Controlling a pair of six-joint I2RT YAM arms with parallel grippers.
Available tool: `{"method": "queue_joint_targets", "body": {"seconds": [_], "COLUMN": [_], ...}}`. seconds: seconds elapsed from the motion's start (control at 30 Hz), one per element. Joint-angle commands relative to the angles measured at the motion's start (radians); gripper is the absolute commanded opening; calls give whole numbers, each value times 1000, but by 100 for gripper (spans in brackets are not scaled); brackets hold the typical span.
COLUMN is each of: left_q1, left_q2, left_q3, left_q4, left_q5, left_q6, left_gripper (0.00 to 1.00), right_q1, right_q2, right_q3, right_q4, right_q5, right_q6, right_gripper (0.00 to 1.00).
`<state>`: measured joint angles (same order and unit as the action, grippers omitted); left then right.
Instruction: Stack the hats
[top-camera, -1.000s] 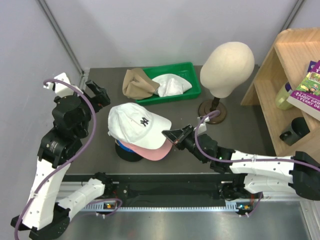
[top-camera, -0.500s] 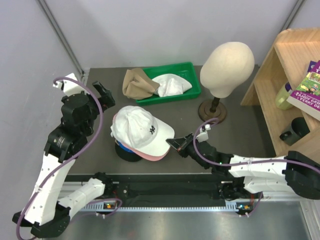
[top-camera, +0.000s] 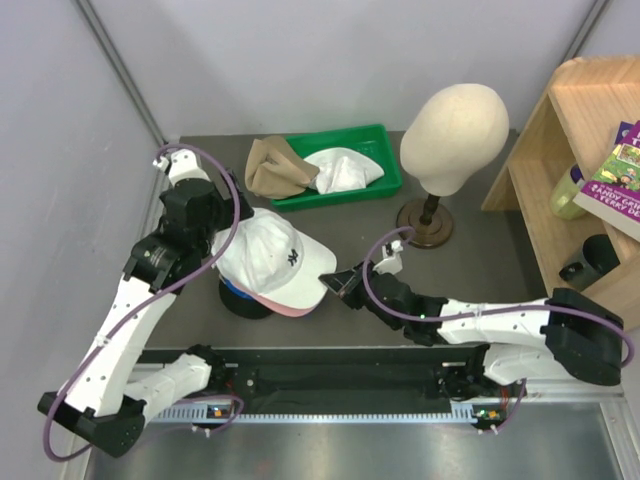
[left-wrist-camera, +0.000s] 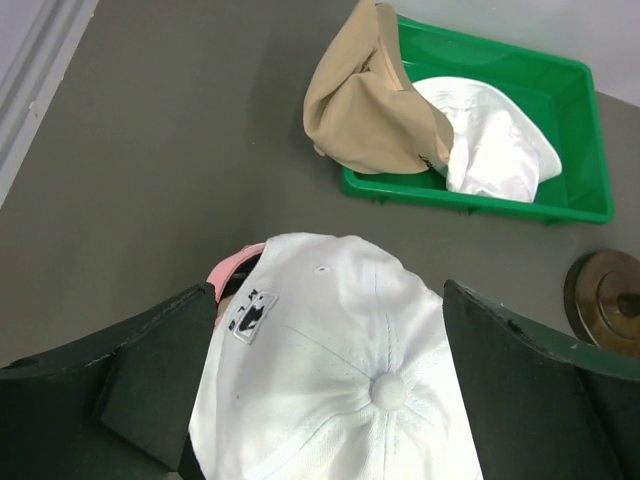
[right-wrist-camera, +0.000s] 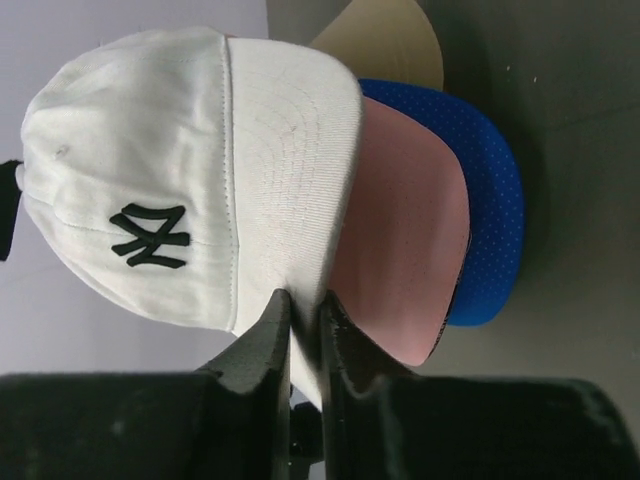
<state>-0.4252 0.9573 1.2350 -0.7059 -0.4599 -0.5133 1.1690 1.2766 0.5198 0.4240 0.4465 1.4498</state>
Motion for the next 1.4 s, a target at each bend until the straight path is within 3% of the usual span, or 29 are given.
{"method": "queue_joint_targets", "body": {"seconds": [0.0, 0.1, 0.13, 0.23, 0.33, 0.5, 0.67, 0.93, 1.13, 1.27, 1.3, 1.37], "left_q1": [16, 34, 40, 63, 107, 215, 244, 290, 296, 298, 298, 298], "left_q2": [26, 57, 67, 136, 217, 386, 591, 898, 1027, 1058, 1058, 1045], "left_q3": [53, 66, 67, 86, 92, 116, 199, 403, 501, 543, 555, 566], "left_q4": [71, 127, 143, 190, 248, 345, 442, 441, 453, 467, 467, 468], "left_q5": [20, 69, 93, 119, 133, 224, 311, 365, 455, 492, 489, 492], "left_q6": [24, 48, 58, 94, 140, 188, 262, 295, 309, 309, 296, 283], "left_gripper": [99, 99, 99, 99, 99, 99, 99, 87, 77, 29, 12, 0], "right_q1": [4, 8, 6, 6, 6, -29, -149, -341, -433, -471, -474, -477], "right_q2": [-63, -144, -167, -262, -344, -433, -459, -398, -355, -344, -342, -342], "right_q3": [-29, -23, -26, -33, -32, -14, 22, 153, 200, 210, 216, 223], "right_q4": [-283, -304, -310, -349, -410, -485, -491, -487, -464, -459, -459, -464], "right_q5": [41, 78, 89, 126, 159, 181, 81, -61, -135, -157, -158, -155], "right_q6": [-169, -213, -218, -230, -233, -247, -298, -397, -425, -430, -433, -440], "right_gripper": [17, 42, 58, 80, 89, 92, 91, 91, 91, 90, 90, 90]}}
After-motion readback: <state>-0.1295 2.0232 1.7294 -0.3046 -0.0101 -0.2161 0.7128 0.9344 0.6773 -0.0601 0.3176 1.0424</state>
